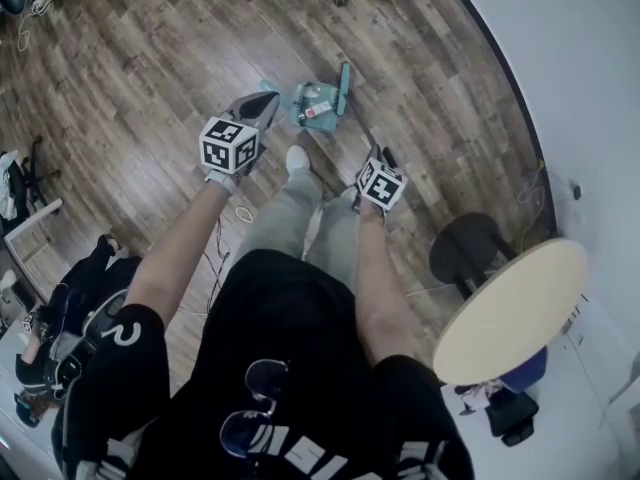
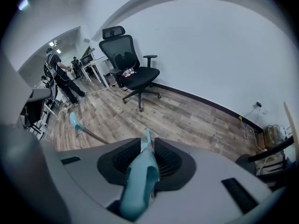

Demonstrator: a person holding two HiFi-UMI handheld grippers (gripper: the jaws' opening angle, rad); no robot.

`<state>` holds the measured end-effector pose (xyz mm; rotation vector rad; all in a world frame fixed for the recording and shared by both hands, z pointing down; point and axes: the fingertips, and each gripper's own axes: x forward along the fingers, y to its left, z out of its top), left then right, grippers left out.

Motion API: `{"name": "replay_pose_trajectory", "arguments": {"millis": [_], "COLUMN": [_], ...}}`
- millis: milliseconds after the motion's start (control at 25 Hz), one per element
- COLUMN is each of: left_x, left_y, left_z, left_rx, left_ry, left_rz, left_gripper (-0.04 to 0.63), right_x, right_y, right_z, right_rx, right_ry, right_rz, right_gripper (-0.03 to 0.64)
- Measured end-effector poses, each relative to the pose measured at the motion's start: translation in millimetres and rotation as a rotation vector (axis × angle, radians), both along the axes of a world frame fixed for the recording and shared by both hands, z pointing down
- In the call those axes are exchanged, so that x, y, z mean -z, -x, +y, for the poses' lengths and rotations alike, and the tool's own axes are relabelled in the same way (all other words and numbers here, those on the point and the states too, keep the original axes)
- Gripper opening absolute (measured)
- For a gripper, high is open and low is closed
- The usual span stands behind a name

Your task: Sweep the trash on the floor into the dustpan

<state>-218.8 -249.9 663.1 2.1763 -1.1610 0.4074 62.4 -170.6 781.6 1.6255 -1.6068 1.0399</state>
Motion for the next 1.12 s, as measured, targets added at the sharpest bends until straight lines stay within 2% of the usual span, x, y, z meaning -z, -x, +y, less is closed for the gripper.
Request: {"name": "replay_pose_trajectory", "arguments": {"millis": [200,360,520,640,760,920,1120], "left_x": [2.7,1.1,1.1,2.0,3.5,8.2,14.6], "left_y": [-9.1,-19.8,-27.7,-29.3,-30.7,-29.0,-20.4], "left_z": [-1.3,0.4,4.0,4.9,8.1,13.3,22.0], "left_rx": [-0.009,-0.025,-0.043,-0.05,-0.052,-0.047,-0.034], "left_ry": [0.0,0.005,0.005,0.004,0.002,-0.01,-0.024], "left_rz": [0.012,0.017,0.022,0.021,0.02,0.018,0.012], "left_gripper": [-0.003,-0.003,-0.003,-0.003,-0.003,-0.003,-0.003], "right_x": [6.8,1.9,-11.1,-13.4,-11.7,-8.6,6.9], "right_y": [-22.6,-37.6,-27.2,-10.1,6.5,17.3,14.4], "right_z": [12.5,30.9,58.7,69.9,72.5,67.3,62.6], "right_rx": [-0.021,-0.039,-0.052,-0.007,0.042,0.042,0.075], "right_ry": [0.003,0.056,0.145,0.168,0.163,0.12,0.054], "right_rz": [0.045,0.074,0.033,0.026,0.01,-0.051,0.001], "right_gripper": [0.086,0.086,0.086,0.086,0.086,0.084,0.086]}}
